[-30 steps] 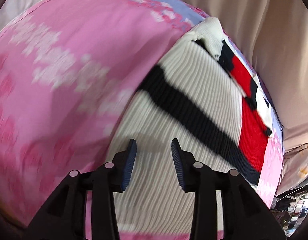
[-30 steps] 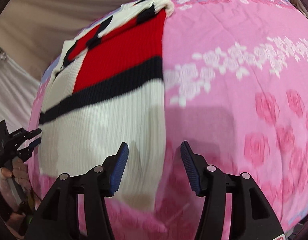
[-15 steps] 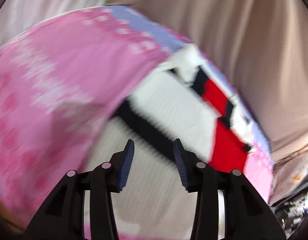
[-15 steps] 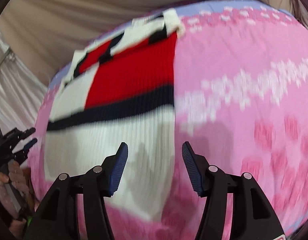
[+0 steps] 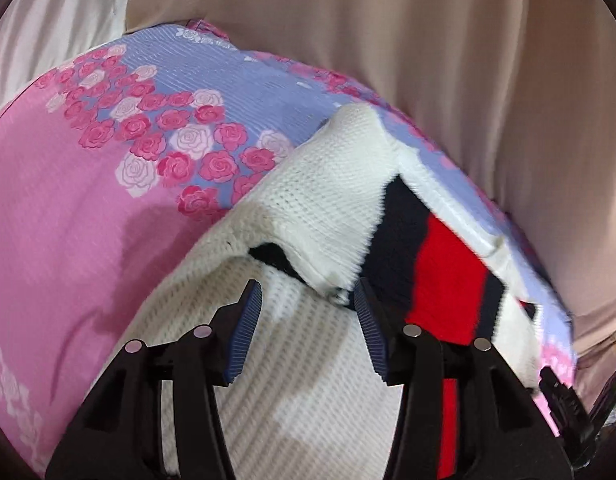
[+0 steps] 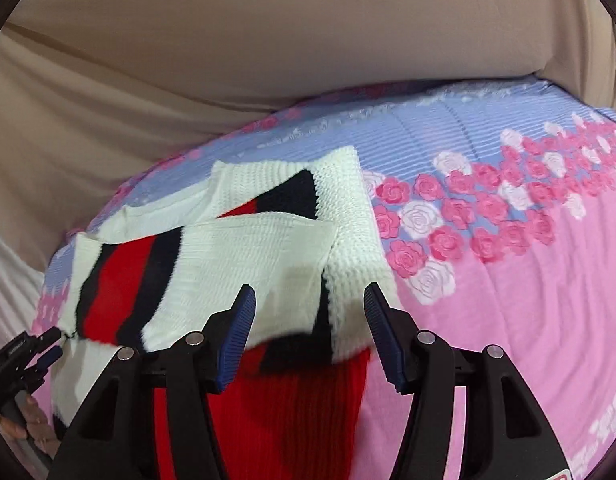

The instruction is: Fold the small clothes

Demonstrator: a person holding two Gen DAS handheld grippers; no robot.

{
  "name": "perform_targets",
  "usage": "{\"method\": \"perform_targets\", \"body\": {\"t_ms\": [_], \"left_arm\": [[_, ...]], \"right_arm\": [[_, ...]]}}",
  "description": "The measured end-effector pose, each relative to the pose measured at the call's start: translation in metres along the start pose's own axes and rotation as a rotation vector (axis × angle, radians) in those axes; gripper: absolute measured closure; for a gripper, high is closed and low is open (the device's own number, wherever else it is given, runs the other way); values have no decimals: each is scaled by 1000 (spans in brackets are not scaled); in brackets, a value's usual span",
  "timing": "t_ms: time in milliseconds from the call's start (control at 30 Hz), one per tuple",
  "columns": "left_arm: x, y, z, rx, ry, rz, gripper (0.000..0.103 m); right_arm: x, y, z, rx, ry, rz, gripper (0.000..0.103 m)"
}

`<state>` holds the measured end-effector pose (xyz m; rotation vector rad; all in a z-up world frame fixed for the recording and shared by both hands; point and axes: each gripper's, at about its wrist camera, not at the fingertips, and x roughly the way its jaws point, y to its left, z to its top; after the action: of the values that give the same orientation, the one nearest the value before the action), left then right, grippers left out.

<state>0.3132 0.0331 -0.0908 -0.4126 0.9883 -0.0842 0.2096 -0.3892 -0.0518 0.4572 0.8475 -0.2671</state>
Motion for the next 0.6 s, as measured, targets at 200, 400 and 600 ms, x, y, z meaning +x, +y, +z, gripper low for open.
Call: {"method": "perform_targets", "body": {"t_ms": [200,400,600], "left_arm": [[12,10,7,-13,-2,24,56],[18,6,10,19,-6,35,55],[1,14,7,-13,-8,-54,55]], "right_arm": [[-35,20,25,-64,-136,101,96],[9,-15,12,-8,19,7,88],[-40,-17,-37,171,8,217,74]]}}
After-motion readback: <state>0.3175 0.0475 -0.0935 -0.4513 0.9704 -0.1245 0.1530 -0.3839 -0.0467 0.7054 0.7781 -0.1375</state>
